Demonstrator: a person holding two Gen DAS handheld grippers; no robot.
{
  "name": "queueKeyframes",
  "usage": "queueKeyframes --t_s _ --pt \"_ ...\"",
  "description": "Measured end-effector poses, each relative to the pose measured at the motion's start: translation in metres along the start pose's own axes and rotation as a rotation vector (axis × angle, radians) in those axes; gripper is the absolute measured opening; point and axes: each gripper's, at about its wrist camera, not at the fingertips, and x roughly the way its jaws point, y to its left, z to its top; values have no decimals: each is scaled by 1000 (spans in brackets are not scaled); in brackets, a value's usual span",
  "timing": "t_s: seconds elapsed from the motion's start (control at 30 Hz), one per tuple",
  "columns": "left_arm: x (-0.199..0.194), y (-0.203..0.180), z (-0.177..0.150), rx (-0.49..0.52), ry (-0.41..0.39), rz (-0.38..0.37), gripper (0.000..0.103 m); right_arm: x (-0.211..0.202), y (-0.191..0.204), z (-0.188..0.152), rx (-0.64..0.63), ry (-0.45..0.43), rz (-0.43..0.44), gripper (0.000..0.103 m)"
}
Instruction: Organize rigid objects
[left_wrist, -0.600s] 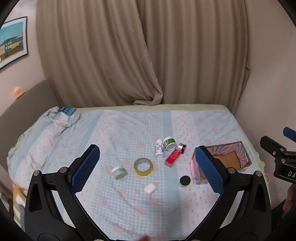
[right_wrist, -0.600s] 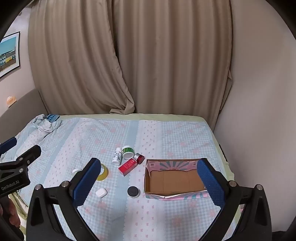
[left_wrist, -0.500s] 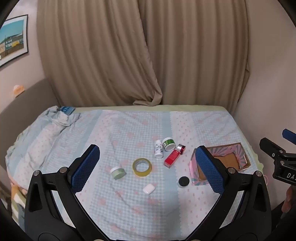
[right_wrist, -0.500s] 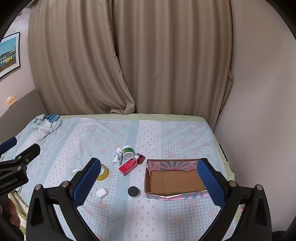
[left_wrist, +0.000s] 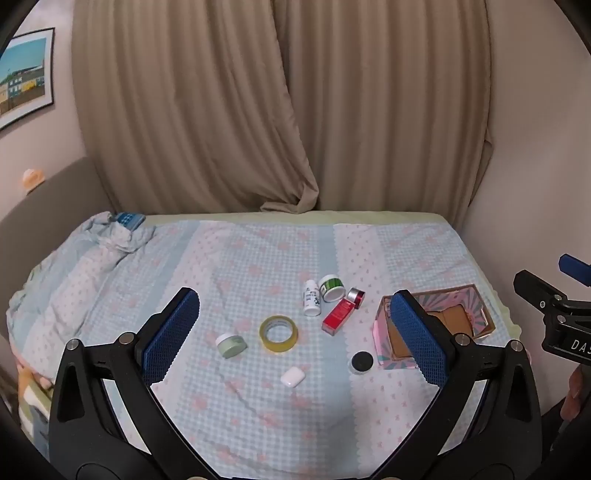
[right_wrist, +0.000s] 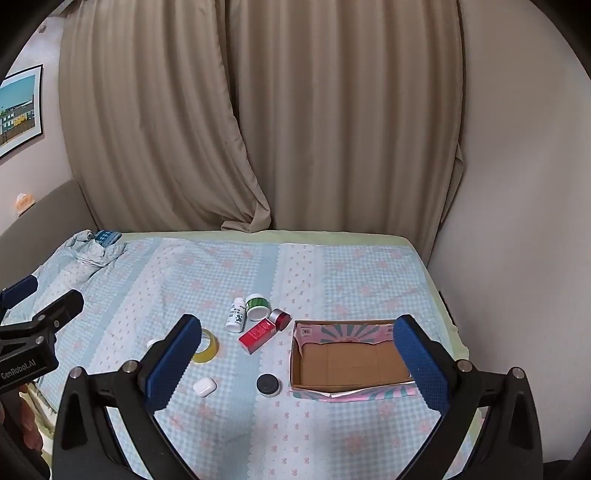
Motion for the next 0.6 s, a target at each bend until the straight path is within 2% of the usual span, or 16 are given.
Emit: queueKeyframes --t_s 0.6 --pt "-7 7 -3 -13 2 -17 102 -1 0 1 5 -11 5 103"
